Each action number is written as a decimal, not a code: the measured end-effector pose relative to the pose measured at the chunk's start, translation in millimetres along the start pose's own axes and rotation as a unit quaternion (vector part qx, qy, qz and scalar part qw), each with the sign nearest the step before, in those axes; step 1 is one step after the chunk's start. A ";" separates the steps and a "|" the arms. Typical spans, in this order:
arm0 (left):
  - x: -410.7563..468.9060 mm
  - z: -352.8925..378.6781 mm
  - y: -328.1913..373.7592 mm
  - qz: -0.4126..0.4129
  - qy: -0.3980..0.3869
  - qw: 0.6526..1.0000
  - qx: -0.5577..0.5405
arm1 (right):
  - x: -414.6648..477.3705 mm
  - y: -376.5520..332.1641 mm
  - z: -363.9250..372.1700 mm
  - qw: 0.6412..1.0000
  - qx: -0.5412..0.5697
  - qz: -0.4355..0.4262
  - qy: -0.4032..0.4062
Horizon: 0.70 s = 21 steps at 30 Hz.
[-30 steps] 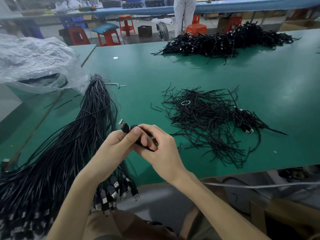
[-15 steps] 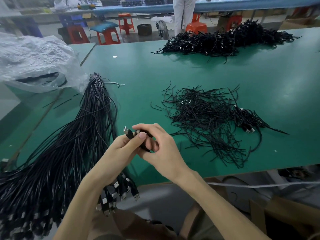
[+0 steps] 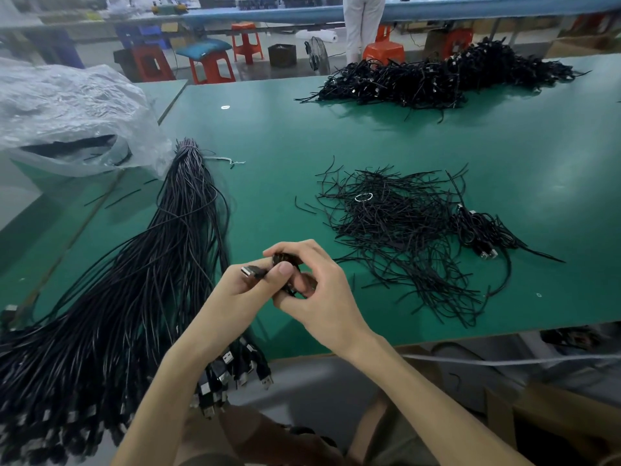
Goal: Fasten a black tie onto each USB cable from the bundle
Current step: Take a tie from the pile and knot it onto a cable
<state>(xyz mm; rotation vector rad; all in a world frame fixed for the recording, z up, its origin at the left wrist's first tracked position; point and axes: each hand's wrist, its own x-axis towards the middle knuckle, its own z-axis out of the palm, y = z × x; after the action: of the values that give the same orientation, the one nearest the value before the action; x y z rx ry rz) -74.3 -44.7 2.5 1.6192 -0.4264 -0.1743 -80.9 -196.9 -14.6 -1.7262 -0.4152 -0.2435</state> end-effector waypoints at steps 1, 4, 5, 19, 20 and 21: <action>-0.2 0.4 0.0 0.013 0.009 1.000 0.009 | 0.5 0.3 -0.6 1.000 0.009 0.004 0.011; 0.4 4.5 -3.7 0.041 0.044 0.998 0.023 | 4.3 1.9 -3.5 0.999 -0.010 0.007 0.031; 0.6 6.3 -5.2 0.045 0.050 0.997 0.026 | 5.1 1.8 -4.4 0.999 -0.018 0.008 0.025; 1.8 -6.8 -22.5 -0.010 0.116 0.983 0.142 | 8.1 15.8 -13.0 0.983 -0.149 0.017 -0.109; 1.1 -6.6 -24.3 -0.016 0.122 0.983 0.139 | 7.9 17.7 -13.2 0.981 -0.155 0.027 -0.116; 1.0 -5.7 -25.1 -0.021 0.128 0.983 0.129 | 7.9 19.4 -13.5 0.978 -0.161 0.041 -0.122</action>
<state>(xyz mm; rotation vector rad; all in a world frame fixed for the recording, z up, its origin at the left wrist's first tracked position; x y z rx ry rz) -67.2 -38.7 -21.5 1.8771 -0.2219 0.0603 -65.0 -212.0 -26.4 -2.0977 -0.5026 -0.0373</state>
